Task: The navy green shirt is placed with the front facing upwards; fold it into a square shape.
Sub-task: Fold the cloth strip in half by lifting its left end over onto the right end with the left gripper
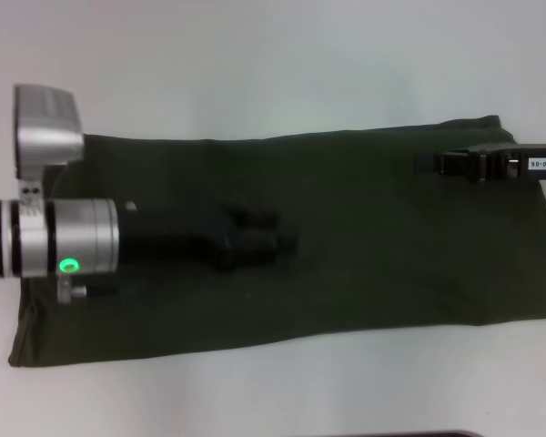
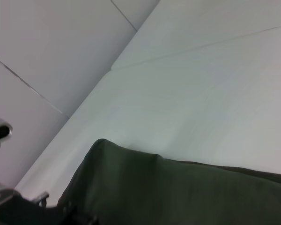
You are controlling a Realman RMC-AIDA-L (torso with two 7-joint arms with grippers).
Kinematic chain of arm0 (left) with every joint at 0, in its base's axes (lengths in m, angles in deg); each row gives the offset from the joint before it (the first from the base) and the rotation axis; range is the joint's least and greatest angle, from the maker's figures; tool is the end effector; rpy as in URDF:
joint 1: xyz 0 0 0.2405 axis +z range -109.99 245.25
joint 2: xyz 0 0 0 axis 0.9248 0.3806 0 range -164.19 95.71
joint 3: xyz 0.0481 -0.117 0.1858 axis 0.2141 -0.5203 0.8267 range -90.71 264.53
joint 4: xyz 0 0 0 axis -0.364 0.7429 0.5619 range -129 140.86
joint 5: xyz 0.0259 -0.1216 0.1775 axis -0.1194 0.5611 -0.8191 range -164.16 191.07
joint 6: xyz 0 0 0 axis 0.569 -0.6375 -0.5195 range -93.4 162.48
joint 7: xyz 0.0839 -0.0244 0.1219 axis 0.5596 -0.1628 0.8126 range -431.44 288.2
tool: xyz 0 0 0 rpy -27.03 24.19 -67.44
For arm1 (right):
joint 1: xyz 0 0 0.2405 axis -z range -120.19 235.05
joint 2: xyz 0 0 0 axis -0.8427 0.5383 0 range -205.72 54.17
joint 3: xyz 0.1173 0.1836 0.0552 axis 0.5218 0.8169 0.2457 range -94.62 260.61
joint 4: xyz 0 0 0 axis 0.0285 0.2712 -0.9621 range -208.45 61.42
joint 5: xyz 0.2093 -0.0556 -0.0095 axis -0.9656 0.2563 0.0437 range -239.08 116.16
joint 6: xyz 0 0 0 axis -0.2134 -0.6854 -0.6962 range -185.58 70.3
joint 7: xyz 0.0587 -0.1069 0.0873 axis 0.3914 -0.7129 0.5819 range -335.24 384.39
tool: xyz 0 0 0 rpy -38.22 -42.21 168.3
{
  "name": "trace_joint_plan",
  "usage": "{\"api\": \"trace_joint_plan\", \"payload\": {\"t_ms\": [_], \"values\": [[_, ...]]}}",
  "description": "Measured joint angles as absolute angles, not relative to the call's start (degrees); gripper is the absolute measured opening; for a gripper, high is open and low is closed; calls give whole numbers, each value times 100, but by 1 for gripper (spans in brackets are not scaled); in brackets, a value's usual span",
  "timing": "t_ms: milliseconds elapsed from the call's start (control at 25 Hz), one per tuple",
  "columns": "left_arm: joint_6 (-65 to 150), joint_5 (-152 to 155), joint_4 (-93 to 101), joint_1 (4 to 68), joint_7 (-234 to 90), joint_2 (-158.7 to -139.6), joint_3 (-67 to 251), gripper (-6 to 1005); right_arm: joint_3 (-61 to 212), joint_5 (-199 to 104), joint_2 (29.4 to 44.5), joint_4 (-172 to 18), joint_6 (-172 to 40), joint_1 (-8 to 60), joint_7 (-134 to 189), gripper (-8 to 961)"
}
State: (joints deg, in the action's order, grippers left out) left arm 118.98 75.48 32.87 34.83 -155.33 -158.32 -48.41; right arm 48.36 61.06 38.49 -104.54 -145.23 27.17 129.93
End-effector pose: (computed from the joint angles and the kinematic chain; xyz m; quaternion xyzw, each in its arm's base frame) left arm -0.2258 0.2924 -0.0705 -0.9265 -0.3013 -0.2249 0.0191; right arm 0.2826 0.3155 0.0214 -0.8505 0.4729 0.2119 0.0899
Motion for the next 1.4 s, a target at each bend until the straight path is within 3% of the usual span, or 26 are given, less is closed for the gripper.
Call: {"api": "trace_joint_plan", "payload": {"t_ms": [520, 1120, 1400], "values": [[10694, 8054, 3714, 3609, -15752, -15771, -5544, 532, 4836, 6106, 3830, -10454, -14517, 2757, 13004, 20], [11418, 8005, 4077, 4050, -16246, -15416, -5569, 532, 4836, 6115, 3792, -10454, -14492, 2790, 12995, 20], [10875, 7990, 4084, 4189, -16273, -15394, -5579, 533, 4836, 6115, 3795, -10454, -14428, 2795, 12985, 20]]}}
